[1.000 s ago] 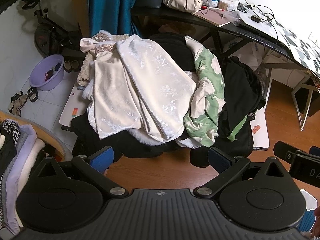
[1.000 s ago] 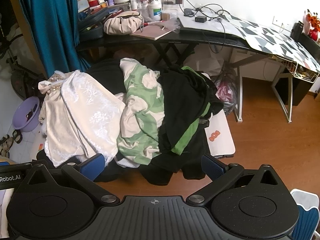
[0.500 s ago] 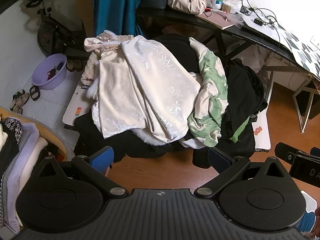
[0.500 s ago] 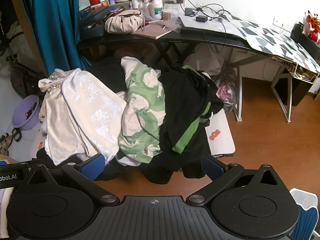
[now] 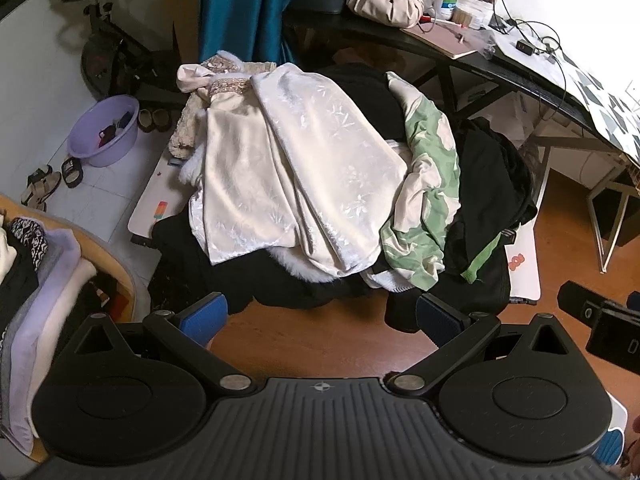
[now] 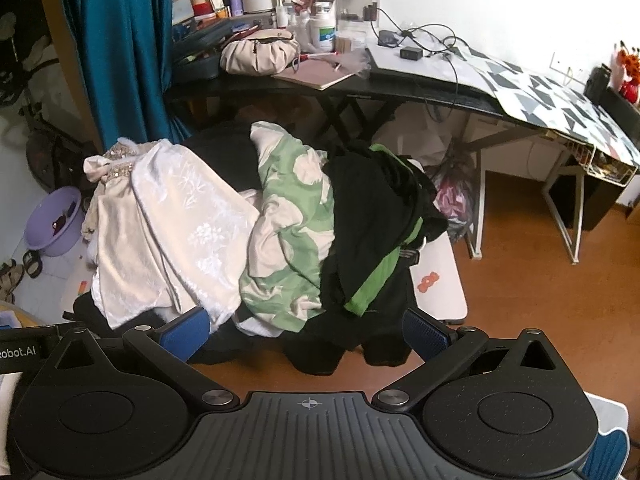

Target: Fold clothes

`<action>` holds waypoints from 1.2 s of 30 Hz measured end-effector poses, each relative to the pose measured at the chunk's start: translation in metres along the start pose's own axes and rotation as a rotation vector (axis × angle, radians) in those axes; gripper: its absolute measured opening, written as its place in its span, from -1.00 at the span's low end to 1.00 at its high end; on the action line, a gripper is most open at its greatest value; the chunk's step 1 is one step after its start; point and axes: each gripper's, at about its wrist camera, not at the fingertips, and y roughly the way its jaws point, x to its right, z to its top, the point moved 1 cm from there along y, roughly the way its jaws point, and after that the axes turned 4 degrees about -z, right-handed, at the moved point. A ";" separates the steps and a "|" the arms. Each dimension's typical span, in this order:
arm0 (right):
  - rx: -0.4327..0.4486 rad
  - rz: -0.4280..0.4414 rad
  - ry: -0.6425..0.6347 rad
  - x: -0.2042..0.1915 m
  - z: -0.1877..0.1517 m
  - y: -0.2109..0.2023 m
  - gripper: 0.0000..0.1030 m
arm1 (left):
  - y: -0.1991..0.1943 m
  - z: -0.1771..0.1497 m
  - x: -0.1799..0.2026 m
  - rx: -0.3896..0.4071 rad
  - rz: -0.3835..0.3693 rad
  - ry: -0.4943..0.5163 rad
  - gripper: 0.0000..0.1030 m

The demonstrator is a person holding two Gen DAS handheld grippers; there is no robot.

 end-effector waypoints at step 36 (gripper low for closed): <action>0.029 0.211 -0.177 -0.029 0.202 0.242 0.98 | 0.092 0.155 -0.047 0.122 0.239 -0.234 0.99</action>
